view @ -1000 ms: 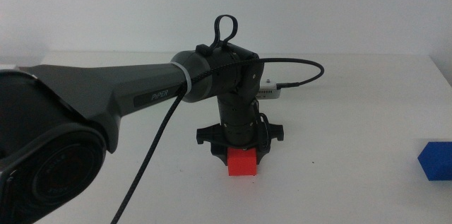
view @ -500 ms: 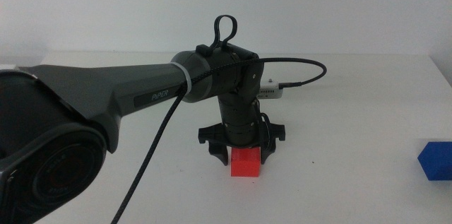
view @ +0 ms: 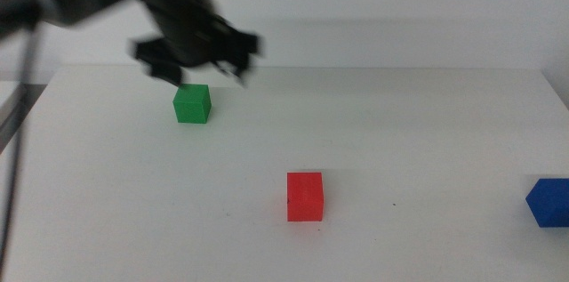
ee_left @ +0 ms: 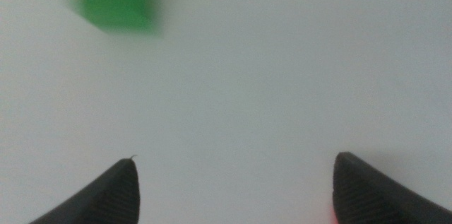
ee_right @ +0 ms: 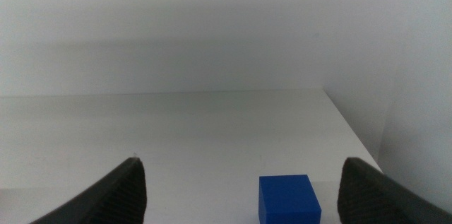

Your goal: Stack red cubes first, then green, then blue cubes in a specific spot.

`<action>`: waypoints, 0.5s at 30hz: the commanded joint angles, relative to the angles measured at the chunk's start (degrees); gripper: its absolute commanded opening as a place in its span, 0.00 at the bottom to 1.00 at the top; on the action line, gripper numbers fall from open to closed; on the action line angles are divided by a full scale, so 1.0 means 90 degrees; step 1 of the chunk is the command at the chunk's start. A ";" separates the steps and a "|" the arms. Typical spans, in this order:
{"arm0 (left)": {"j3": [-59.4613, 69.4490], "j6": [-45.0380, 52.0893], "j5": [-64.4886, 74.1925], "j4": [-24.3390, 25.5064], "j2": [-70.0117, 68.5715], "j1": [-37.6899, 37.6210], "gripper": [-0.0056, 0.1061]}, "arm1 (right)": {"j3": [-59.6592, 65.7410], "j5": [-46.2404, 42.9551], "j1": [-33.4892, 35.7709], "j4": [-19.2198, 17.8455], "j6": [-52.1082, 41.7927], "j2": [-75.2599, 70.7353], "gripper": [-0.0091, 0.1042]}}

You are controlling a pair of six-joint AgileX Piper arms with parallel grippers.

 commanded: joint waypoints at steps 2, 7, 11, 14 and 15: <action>-0.0006 0.0797 -0.0418 -0.0055 -0.0035 0.0830 0.89 | 0.0022 -0.0068 0.0027 -0.0045 -0.0066 -0.0024 0.90; -0.0186 0.1590 -0.1297 -0.0612 0.0596 0.1525 0.89 | 0.0022 -0.0068 0.0027 -0.0045 -0.0066 -0.0024 0.90; -0.0786 0.1879 -0.1255 -0.0485 0.1423 0.1559 0.89 | 0.0022 -0.0068 0.0027 -0.0045 -0.0066 -0.0024 0.90; -0.1173 0.2023 -0.1242 -0.0574 0.1972 0.1559 0.89 | 0.0022 -0.0068 0.0027 -0.0045 -0.0066 -0.0024 0.90; -0.1276 0.2048 -0.1282 -0.0657 0.2133 0.1559 0.89 | 0.0022 -0.0068 0.0027 -0.0045 -0.0066 -0.0024 0.90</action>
